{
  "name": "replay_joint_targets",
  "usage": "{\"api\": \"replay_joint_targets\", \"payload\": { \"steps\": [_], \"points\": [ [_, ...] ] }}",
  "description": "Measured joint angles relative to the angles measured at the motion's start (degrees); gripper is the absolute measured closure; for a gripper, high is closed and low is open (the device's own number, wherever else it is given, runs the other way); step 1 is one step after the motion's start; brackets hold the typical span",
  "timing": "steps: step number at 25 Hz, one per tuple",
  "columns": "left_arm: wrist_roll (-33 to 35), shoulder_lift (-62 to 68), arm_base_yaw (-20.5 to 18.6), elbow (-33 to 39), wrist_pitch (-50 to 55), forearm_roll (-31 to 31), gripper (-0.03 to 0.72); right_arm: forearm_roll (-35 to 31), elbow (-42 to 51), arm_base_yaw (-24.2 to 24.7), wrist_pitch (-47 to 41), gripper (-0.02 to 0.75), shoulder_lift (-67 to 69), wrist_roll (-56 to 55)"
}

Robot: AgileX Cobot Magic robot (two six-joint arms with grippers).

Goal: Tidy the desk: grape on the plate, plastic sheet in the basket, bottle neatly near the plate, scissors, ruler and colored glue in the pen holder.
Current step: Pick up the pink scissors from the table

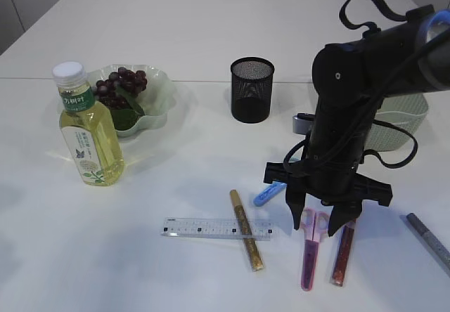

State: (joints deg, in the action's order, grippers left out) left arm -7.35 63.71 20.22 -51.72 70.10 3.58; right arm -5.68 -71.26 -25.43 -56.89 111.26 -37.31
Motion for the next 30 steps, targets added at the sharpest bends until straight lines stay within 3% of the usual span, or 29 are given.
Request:
{"api": "replay_joint_targets", "payload": {
  "steps": [30],
  "points": [
    [0.0, 0.0, 0.0, 0.0, 0.0, 0.0, 0.232, -0.75, 0.0, 0.0, -0.48, 0.332, 4.15, 0.34]
  ]
}}
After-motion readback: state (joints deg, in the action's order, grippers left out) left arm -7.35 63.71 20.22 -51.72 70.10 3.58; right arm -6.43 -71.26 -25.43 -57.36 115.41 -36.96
